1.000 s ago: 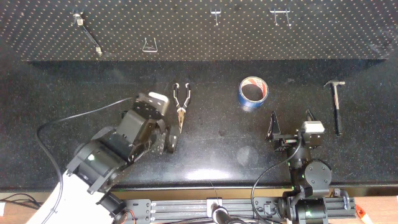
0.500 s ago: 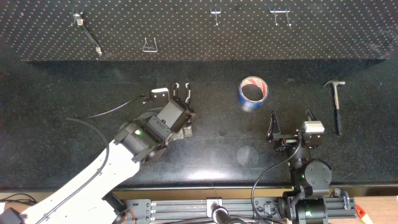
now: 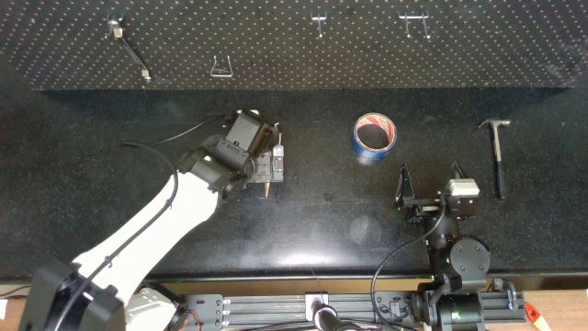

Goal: Place Tools Onto Pegboard

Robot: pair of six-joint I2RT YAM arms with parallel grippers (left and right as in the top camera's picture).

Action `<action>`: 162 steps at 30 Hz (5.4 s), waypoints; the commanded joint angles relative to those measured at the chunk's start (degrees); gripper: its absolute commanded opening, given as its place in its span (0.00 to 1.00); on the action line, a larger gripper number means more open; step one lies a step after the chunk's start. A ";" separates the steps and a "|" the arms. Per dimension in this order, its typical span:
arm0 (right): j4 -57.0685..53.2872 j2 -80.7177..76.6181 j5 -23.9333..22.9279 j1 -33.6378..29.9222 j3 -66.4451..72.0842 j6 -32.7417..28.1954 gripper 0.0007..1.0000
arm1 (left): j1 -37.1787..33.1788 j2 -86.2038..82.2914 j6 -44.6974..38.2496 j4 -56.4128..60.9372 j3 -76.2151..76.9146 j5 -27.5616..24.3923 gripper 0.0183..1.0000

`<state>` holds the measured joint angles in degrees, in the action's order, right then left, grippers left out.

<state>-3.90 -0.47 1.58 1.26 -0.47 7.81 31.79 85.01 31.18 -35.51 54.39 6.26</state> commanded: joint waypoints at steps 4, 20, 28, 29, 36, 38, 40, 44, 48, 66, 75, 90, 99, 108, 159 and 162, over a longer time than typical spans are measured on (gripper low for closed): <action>-0.17 0.39 0.15 0.44 0.24 -0.61 0.98 | -0.66 9.90 -2.16 1.09 7.04 -0.87 1.00; -0.15 0.39 0.15 0.44 0.24 -0.61 0.98 | -2.69 16.31 -2.19 6.64 7.08 -0.52 1.00; -0.17 0.39 0.15 0.44 0.24 -0.61 0.98 | -2.47 16.33 -5.16 6.60 8.09 -0.52 1.00; -0.15 0.39 0.15 0.44 0.24 -0.61 0.98 | -2.47 16.37 -5.16 6.56 8.28 -0.52 1.00; -0.15 0.39 0.15 0.44 0.24 -0.61 0.98 | -1.22 16.63 -6.40 7.06 8.55 0.74 0.99; -0.17 0.39 0.15 0.44 0.24 -0.61 0.98 | -0.90 16.63 -6.38 7.43 8.57 0.79 1.00; -0.17 0.39 0.15 0.44 0.24 -0.61 0.98 | -0.92 16.70 -6.14 8.37 8.57 0.83 1.00; -0.17 0.39 0.15 0.44 0.24 -0.61 0.98 | -0.90 18.97 -5.92 8.76 8.57 0.79 1.00; -0.17 0.39 0.15 0.44 0.24 -0.61 0.98 | -0.96 19.61 -2.93 8.76 9.38 0.83 1.00; -0.15 0.39 0.15 0.44 0.24 -0.61 0.98 | -1.01 19.63 -1.44 5.77 10.34 3.19 0.95; -0.17 0.39 0.15 0.44 0.24 -0.61 0.98 | -1.01 20.55 -1.44 5.86 10.34 3.19 0.99; -0.15 0.39 0.15 0.44 0.24 -0.61 0.98 | -1.01 21.44 -1.33 6.38 10.34 3.15 0.66; -0.17 0.39 0.15 0.44 0.24 -0.61 0.98 | -1.01 21.44 1.64 6.38 10.34 3.13 0.62; -0.15 0.39 0.15 0.44 0.24 -0.61 0.98 | -1.01 21.44 1.62 6.36 10.34 3.13 0.60; -0.15 0.39 0.15 0.44 0.24 -0.61 0.98 | -10.73 -22.56 -30.25 5.70 7.89 4.70 0.01; -0.17 0.39 0.15 0.44 0.24 -0.61 0.98 | -15.78 -28.15 -30.21 20.02 2.58 -2.43 0.01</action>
<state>-3.90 -0.47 1.58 1.26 -0.47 7.81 18.85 61.06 4.05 -21.12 60.51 11.73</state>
